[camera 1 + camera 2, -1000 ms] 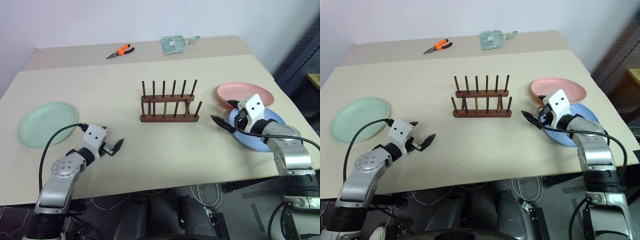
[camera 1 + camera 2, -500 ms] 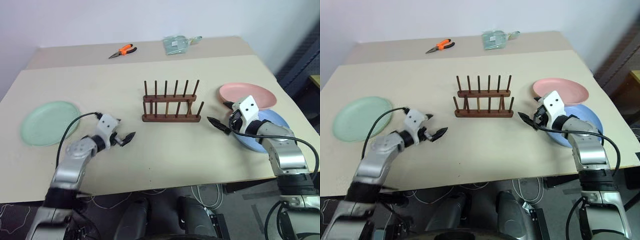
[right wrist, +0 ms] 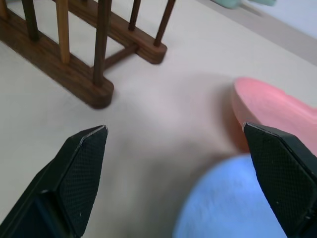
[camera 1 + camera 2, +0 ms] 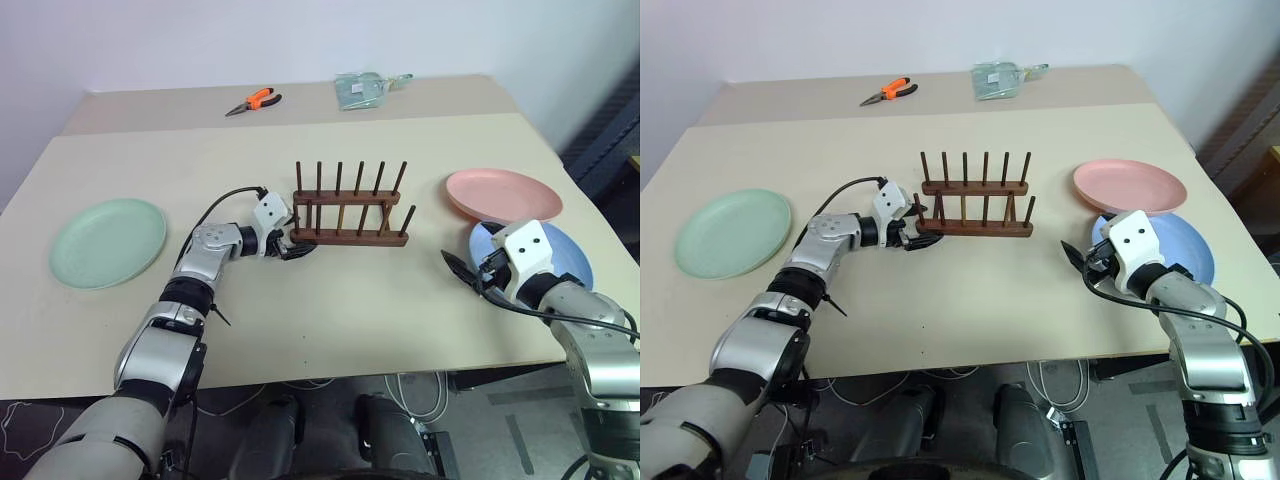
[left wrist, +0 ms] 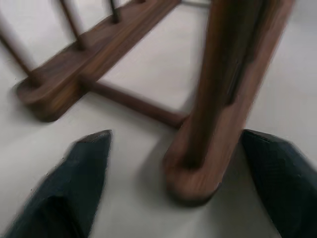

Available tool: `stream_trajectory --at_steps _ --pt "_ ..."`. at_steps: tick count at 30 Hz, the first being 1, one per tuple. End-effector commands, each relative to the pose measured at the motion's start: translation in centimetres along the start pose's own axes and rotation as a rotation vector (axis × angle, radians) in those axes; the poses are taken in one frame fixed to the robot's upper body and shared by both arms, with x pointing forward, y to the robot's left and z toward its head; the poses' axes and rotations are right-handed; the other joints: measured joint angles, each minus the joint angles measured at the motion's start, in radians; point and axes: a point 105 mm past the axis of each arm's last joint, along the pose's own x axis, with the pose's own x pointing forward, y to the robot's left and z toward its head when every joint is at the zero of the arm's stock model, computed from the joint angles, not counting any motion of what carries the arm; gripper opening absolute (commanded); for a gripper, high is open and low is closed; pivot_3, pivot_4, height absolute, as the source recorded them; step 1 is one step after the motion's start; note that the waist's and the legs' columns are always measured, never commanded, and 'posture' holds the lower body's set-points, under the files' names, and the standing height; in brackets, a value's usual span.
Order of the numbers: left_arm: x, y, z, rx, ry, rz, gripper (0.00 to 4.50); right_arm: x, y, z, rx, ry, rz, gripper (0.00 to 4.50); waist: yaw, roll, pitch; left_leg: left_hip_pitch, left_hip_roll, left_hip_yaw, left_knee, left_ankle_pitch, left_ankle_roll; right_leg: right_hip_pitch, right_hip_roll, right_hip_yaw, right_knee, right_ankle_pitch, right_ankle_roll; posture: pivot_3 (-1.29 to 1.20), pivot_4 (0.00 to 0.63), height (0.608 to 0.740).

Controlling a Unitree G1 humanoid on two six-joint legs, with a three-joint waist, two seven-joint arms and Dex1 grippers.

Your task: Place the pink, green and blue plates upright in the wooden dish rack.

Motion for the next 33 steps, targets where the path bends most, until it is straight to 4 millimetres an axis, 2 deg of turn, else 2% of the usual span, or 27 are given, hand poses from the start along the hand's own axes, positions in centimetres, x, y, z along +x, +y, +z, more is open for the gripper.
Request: stream_trajectory --at_steps 1,4,9,13,15,16,17,21,24,26,28,29,33 --pt "0.2 -1.5 -2.1 0.007 0.076 -0.071 2.09 -0.4 -0.3 1.5 -0.015 -0.05 -0.037 4.5 -0.001 0.0 0.0 0.0 0.0 0.0 0.0 0.0 0.0 0.0 0.0 0.0 0.0 0.0 0.0 0.0 0.15 0.739" --pt "0.0 -2.1 -2.5 0.057 0.08 -0.105 0.77 -0.1 -0.4 1.5 -0.02 -0.047 -0.028 4.5 -0.003 0.0 0.0 0.002 0.0 0.0 0.0 0.0 0.0 0.002 0.0 0.0 0.001 0.0 0.0 0.0 0.15 0.739" --pt "-0.9 -3.3 -2.4 0.107 0.039 -0.158 0.77 0.7 -0.6 1.4 -0.026 -0.047 -0.012 4.5 -0.01 0.0 0.0 0.003 0.001 0.0 -0.001 0.0 0.0 0.003 0.001 0.0 0.0 0.0 0.0 0.0 0.15 0.739" --pt "-3.2 -6.9 -0.9 0.152 -0.045 -0.283 0.77 1.9 -1.5 1.2 -0.04 -0.04 -0.011 4.5 -0.029 0.001 -0.001 0.004 0.001 0.0 -0.002 0.0 0.0 0.002 0.0 0.002 0.0 0.0 0.0 0.0 0.15 0.739" --pt "-4.4 -7.5 -1.2 0.163 -0.012 -0.29 0.77 2.1 -1.7 1.0 -0.049 -0.037 -0.015 4.5 -0.027 0.001 -0.001 0.004 0.001 0.0 -0.003 0.0 0.0 0.002 0.0 0.002 0.001 0.0 0.0 0.0 0.15 0.739" --pt "-4.9 -7.5 -1.5 0.167 0.012 -0.277 1.82 2.1 -1.9 1.0 -0.052 -0.036 -0.015 4.5 -0.025 0.001 -0.001 0.004 0.001 0.0 -0.003 0.0 0.0 0.002 0.001 0.002 0.001 0.0 0.0 0.0 0.15 0.739" --pt "-5.3 -7.4 -1.8 0.168 0.034 -0.259 2.14 2.1 -2.0 0.8 -0.056 -0.033 -0.016 4.5 -0.024 0.001 -0.001 0.004 0.001 0.0 -0.003 0.0 0.0 0.002 0.001 0.002 0.001 0.0 0.0 0.0 0.15 0.739" --pt "-6.6 -6.1 -2.9 0.159 0.111 -0.145 4.09 1.3 -2.7 0.1 -0.081 -0.004 -0.016 4.5 -0.024 0.001 -0.001 0.004 0.002 0.0 -0.002 0.0 0.0 0.003 0.001 0.002 0.001 -0.001 0.0 0.0 0.15 0.739" --pt "-8.3 -5.6 -3.6 0.124 0.158 -0.101 4.09 -0.1 -3.1 -0.3 -0.097 0.022 0.007 4.5 -0.025 0.001 -0.001 0.004 0.002 0.0 -0.003 0.0 0.0 0.003 0.001 0.001 0.001 -0.001 0.0 0.0 0.15 0.739" --pt "-9.9 -5.8 -4.1 0.081 0.192 -0.094 4.14 -1.3 -2.7 -0.4 -0.085 0.034 0.064 3.94 -0.029 0.001 -0.001 0.005 0.002 0.0 -0.003 0.0 0.0 0.002 0.001 0.002 0.001 -0.001 0.0 0.0 0.15 0.739" --pt "-11.3 -6.5 -4.5 0.031 0.219 -0.105 3.61 -2.3 -1.8 -0.5 -0.078 0.052 0.134 3.21 -0.036 0.003 -0.001 0.005 0.003 0.0 -0.003 0.0 0.0 0.002 0.001 0.002 0.001 -0.001 0.0 0.0 0.15 0.739" --pt "-12.0 -7.6 -4.5 -0.01 0.222 -0.138 3.33 -2.9 -0.6 -0.5 -0.071 0.068 0.206 2.62 -0.038 0.003 -0.002 0.006 0.004 0.0 -0.004 0.0 0.0 0.002 0.001 0.002 0.001 -0.002 -0.001 0.0 0.15 0.739" --pt "-12.0 -11.1 -3.7 -0.105 0.197 -0.233 1.22 -3.9 3.4 0.1 -0.031 0.084 0.405 0.38 -0.04 0.004 -0.002 0.006 0.006 0.0 -0.004 -0.001 0.0 0.003 0.001 0.002 0.001 -0.007 -0.002 0.0 0.15 0.739"
